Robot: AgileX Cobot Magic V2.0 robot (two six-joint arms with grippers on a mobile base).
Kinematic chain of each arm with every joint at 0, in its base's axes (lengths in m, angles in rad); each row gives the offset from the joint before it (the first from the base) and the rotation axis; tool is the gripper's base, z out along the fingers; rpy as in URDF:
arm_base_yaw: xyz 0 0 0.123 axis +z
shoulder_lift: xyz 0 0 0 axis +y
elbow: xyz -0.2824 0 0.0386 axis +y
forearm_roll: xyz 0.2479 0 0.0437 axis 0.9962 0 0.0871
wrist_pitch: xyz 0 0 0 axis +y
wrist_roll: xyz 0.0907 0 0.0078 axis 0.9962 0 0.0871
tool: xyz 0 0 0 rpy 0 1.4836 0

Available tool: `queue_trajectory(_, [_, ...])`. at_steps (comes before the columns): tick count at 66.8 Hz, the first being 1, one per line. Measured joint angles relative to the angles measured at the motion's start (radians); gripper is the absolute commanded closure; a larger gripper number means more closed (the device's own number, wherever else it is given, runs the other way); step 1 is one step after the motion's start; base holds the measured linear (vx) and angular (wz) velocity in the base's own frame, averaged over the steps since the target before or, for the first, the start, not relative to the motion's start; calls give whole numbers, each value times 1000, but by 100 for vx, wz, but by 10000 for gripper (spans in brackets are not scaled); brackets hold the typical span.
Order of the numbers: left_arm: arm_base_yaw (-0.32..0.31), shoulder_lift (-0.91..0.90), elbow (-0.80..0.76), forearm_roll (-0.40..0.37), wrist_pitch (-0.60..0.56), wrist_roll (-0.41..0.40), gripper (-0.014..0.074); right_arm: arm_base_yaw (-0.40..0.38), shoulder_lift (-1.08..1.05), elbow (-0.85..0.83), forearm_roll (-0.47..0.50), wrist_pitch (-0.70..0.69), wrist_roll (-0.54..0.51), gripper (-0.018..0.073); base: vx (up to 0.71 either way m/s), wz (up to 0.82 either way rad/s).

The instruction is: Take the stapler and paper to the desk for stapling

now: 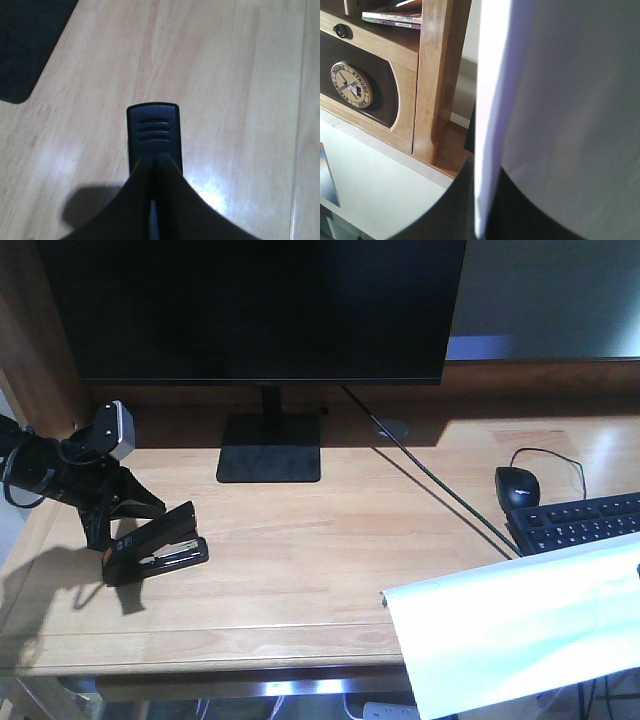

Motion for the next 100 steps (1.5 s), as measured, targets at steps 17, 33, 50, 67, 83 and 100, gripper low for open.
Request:
queue_trajectory(17, [0, 0, 0, 0, 0, 0, 603, 0, 0, 0, -83, -21, -6, 564, 0, 0])
queue_trajectory(33, [0, 0, 0, 0, 0, 0, 603, 0, 48, -128, -508, -34, 63, 564, 0, 0])
queue_trajectory(50, [0, 0, 0, 0, 0, 0, 603, 0, 273, -379, -973, -37, 115, 564, 0, 0])
queue_trajectory(67, [0, 0, 0, 0, 0, 0, 603, 0, 564, -574, -1098, -157, 74, 564, 0, 0])
queue_trajectory(83, [0, 0, 0, 0, 0, 0, 603, 1, 850, -708, -1116, -370, 2, 564, 0, 0])
queue_trajectory(100, [0, 0, 0, 0, 0, 0, 603, 121, 1101, -840, -1117, -315, -14, 564, 0, 0])
